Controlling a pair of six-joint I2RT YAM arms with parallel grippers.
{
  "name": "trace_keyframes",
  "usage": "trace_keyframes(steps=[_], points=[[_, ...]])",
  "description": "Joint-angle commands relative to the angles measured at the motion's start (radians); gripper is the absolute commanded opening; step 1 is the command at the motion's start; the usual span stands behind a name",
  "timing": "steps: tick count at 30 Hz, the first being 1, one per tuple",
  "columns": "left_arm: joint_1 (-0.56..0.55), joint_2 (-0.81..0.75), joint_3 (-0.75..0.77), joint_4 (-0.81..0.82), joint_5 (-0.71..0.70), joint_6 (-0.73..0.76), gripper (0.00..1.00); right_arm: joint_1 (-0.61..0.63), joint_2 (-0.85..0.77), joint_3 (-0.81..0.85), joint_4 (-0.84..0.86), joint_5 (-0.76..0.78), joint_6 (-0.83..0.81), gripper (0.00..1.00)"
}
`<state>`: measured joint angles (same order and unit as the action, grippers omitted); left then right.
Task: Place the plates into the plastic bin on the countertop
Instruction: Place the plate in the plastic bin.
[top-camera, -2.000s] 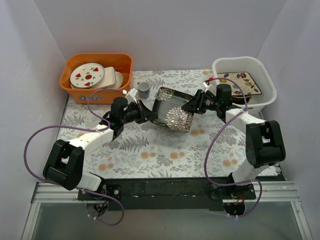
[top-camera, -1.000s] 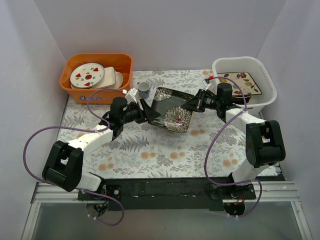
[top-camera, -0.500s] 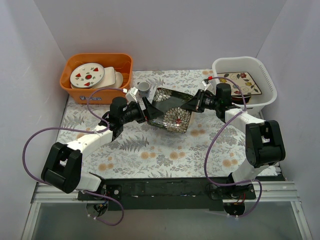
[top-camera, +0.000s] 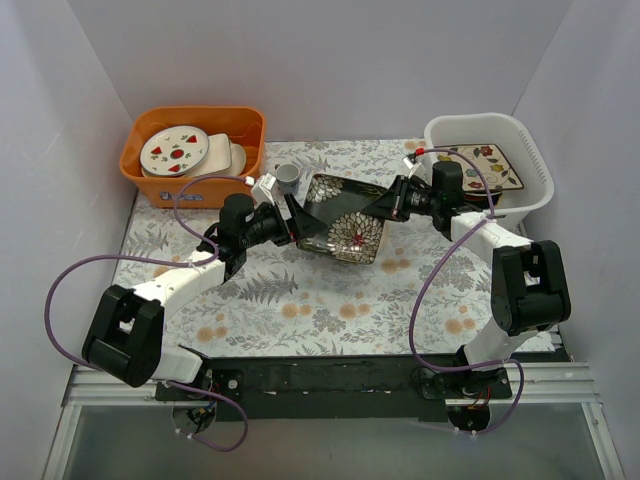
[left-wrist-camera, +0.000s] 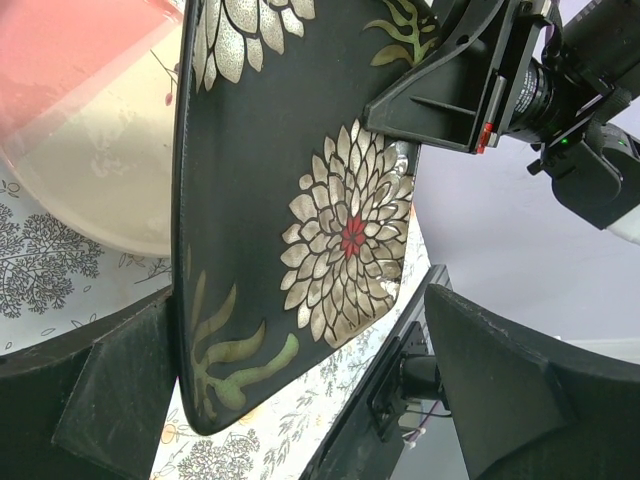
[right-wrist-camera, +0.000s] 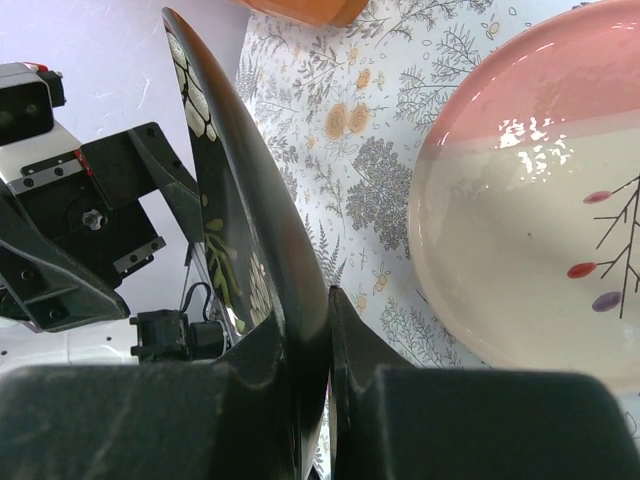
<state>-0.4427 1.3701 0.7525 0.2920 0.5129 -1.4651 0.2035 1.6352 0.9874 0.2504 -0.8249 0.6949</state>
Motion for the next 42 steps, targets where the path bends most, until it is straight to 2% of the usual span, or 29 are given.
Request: trace_keyframes(steps=[1,22,23,28,42], points=[[0.001,-0.071,0.027,0.07,-0.002,0.015,0.98,-0.029,-0.041,0.071,-0.002,0.027,-0.057,0.01],[0.001,-0.057,0.019,0.047,-0.004,0.023,0.98,-0.193,-0.043,0.229,-0.066,0.001,-0.06,0.01],[0.001,-0.055,0.021,0.047,-0.002,0.023,0.98,-0.234,-0.043,0.235,-0.065,0.0,-0.06,0.01],[0.001,-0.052,0.021,0.045,-0.002,0.023,0.98,-0.28,-0.041,0.254,-0.071,-0.008,-0.054,0.01],[0.001,-0.043,0.021,0.044,0.003,0.023,0.98,-0.409,-0.035,0.296,-0.026,0.015,0.006,0.01]])
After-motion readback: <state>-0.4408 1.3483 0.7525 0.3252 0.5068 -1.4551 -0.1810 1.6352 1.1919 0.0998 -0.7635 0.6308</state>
